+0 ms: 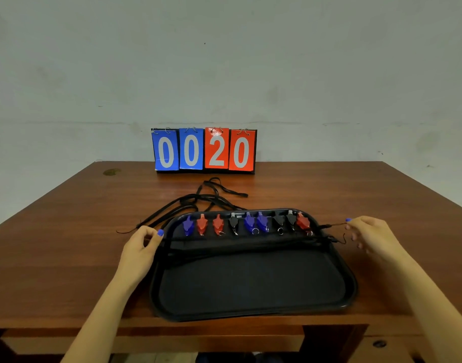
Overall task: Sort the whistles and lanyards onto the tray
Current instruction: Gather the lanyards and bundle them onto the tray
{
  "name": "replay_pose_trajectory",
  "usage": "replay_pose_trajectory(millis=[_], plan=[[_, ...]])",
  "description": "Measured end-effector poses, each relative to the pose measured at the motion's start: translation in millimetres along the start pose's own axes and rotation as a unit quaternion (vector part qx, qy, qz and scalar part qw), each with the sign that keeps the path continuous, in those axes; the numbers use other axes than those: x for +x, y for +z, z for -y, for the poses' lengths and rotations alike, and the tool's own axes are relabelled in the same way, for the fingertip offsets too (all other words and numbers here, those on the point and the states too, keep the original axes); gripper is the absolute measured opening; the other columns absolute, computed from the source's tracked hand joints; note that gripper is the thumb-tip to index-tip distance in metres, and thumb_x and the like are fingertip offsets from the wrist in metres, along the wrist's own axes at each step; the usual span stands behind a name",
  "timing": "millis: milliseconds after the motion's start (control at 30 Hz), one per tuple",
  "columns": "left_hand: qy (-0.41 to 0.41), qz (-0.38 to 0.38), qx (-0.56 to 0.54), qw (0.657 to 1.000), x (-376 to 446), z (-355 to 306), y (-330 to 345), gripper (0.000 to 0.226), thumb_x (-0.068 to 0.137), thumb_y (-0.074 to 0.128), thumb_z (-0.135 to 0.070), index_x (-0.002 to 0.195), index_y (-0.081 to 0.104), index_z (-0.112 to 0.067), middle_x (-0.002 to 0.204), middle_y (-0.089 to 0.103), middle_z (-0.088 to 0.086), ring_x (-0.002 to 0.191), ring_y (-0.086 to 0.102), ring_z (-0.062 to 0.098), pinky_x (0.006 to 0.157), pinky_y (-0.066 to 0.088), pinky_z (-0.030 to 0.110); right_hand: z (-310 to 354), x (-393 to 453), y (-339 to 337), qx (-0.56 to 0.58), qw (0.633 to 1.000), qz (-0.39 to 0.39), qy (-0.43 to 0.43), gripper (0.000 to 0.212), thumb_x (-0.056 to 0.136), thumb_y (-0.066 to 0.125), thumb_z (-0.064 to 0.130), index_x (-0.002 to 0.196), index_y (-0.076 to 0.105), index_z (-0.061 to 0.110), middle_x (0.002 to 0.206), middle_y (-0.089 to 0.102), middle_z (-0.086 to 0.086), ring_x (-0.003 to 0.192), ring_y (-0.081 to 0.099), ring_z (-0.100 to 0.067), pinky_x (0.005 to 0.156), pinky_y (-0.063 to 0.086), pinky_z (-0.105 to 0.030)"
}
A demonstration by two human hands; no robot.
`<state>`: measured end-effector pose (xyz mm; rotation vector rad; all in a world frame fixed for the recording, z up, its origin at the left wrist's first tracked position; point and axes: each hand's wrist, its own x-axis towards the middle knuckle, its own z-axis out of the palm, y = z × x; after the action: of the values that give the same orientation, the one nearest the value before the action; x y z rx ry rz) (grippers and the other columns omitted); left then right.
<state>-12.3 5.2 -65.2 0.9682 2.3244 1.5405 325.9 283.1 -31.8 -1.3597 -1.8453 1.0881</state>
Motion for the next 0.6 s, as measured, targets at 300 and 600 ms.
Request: replay_pose_trajectory(millis=[300,600], plan=[[-0.019,-0.047,-0.058,0.997,-2,-2,0,0.005,0.088,0.057,-0.014,0.086,0.059,-0.010,0.085,0.062,0.003,0.079,0.057,0.012,0.064,0.041,0.023,-7,3,7,-0.083,0.996,0.018,-0.009,0.024,0.092,0.054,0.026,0.081,0.060,0.006,0.061,0.054,-0.005,0.051,0.046,-0.018,0.047,0.030,-0.025],[-0.009,-0.011,-0.046,0.999,-1,0,-2,0.004,0.086,0.060,-0.014,0.085,0.064,-0.014,0.088,0.065,0.004,0.085,0.060,0.018,0.068,0.046,0.027,-15,3,18,-0.187,0.971,-0.005,-0.151,0.017,0.087,0.059,0.037,0.102,0.061,0.031,0.114,0.054,0.001,0.117,0.042,-0.023,0.095,0.036,-0.039]])
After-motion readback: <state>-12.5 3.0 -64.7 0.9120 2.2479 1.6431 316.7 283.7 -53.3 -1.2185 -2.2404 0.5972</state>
